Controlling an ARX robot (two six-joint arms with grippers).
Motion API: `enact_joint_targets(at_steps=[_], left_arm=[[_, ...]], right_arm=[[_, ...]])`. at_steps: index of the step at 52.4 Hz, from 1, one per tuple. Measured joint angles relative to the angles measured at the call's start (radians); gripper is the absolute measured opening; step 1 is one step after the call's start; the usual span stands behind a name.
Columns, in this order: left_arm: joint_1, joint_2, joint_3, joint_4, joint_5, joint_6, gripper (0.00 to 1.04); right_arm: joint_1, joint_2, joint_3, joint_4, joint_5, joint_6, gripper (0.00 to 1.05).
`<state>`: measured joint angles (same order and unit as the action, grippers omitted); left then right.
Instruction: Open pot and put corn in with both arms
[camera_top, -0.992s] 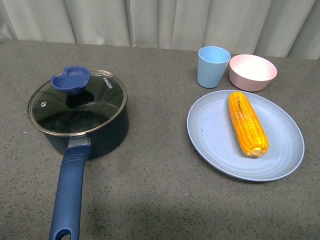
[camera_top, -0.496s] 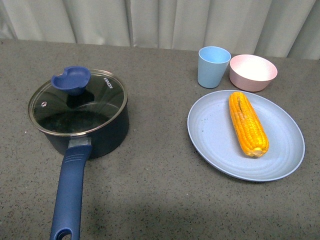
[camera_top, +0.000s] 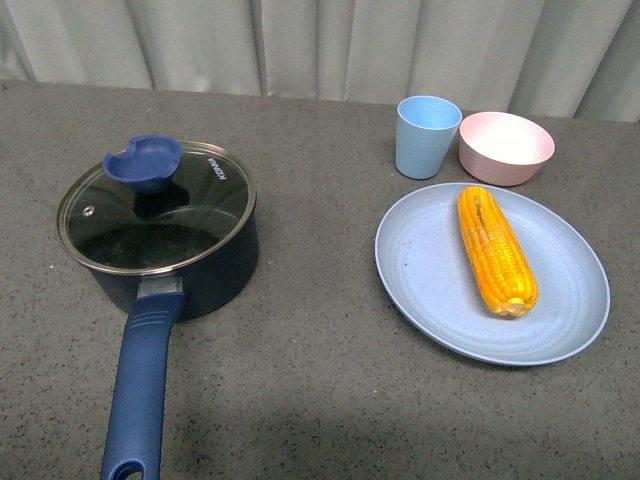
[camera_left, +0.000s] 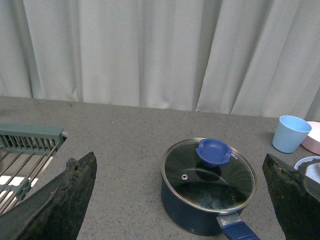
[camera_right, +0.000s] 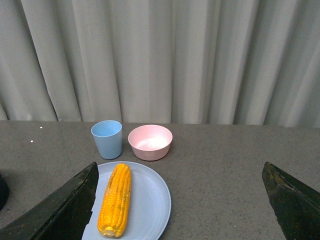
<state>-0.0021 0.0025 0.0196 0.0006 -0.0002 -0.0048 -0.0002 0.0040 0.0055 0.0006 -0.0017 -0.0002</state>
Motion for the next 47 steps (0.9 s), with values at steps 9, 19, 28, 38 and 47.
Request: enact_joint_targets(at_steps=[9, 19, 28, 38, 47], left_arm=[[0.0, 0.0, 0.0, 0.0, 0.0, 0.0, 0.98], [0.0, 0.0, 0.0, 0.0, 0.0, 0.0, 0.98], [0.0, 0.0, 0.0, 0.0, 0.0, 0.0, 0.98], [0.0, 0.0, 0.0, 0.0, 0.0, 0.0, 0.98], [0.0, 0.0, 0.0, 0.0, 0.0, 0.0, 0.98]], right_arm=[[0.0, 0.0, 0.0, 0.0, 0.0, 0.0, 0.96], [0.0, 0.0, 0.0, 0.0, 0.0, 0.0, 0.96], [0.0, 0.0, 0.0, 0.0, 0.0, 0.0, 0.96], [0.0, 0.0, 0.0, 0.0, 0.0, 0.0, 0.96], [0.0, 0.0, 0.0, 0.0, 0.0, 0.0, 0.96]])
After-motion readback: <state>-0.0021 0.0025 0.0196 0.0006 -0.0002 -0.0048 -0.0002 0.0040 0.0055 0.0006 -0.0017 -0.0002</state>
